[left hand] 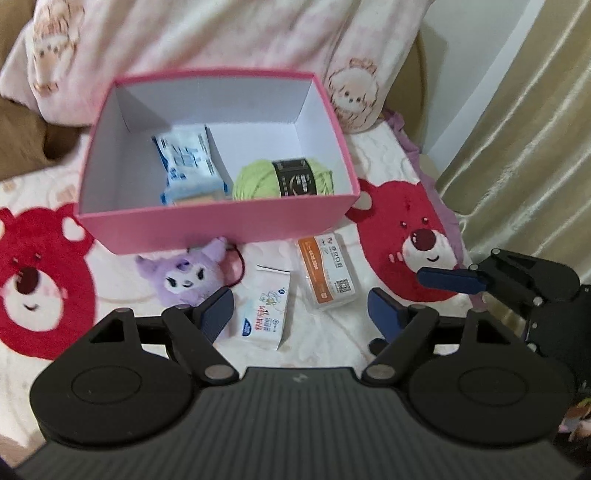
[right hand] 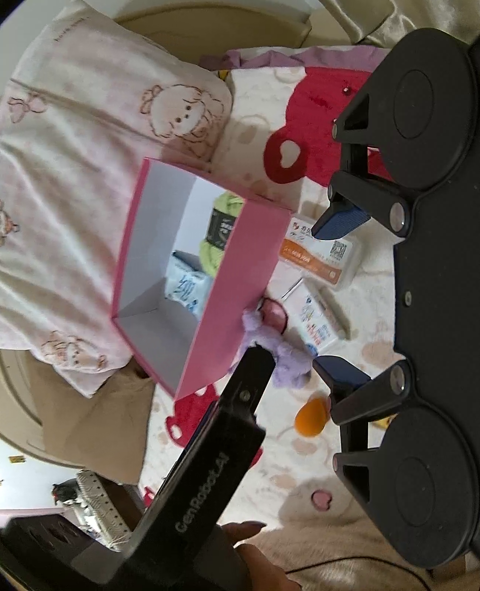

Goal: Organize objects
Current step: 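Reach the left tool to the orange-labelled clear case and grasp it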

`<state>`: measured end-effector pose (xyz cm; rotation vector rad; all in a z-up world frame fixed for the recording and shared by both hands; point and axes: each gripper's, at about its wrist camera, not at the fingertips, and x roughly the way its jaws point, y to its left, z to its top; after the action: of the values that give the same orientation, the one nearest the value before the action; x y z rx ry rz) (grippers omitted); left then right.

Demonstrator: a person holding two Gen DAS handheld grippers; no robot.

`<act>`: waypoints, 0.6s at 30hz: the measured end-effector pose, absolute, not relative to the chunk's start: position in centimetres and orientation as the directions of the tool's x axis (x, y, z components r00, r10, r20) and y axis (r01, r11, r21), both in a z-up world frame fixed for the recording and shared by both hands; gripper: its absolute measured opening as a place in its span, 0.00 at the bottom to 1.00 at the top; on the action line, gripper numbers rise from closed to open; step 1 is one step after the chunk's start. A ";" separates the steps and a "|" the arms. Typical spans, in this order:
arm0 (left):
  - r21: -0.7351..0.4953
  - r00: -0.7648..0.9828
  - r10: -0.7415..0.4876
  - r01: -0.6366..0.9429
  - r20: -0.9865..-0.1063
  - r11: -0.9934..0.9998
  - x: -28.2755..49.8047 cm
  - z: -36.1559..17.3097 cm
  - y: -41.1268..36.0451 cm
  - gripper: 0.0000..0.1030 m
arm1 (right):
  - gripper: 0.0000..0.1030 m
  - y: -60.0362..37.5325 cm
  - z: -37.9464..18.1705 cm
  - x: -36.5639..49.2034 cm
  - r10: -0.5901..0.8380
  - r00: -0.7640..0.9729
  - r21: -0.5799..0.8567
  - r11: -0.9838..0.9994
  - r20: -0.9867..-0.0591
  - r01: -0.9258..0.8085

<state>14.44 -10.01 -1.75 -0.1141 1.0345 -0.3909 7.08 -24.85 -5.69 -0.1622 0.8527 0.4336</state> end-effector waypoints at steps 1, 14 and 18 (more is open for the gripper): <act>-0.277 0.448 -0.369 0.258 -0.814 0.926 14.7 -2.4 -10.3 0.75 | 0.72 -24.7 -6.3 7.5 0.300 0.574 0.026 0.899 -0.762 -0.437; -0.319 0.486 -0.421 0.282 -0.766 0.905 16.2 -8.5 -12.4 0.65 | 0.72 -24.7 -12.8 10.1 0.237 0.607 0.018 0.939 -0.759 -0.344; -0.345 0.473 -0.441 0.279 -0.762 0.896 16.2 -10.0 -13.0 0.56 | 0.72 -24.4 -13.2 10.3 0.226 0.611 0.005 0.940 -0.758 -0.341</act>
<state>16.25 -12.98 -10.04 -0.1822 0.9839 -0.4439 10.32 -24.36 -13.22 -0.1451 0.8530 0.3284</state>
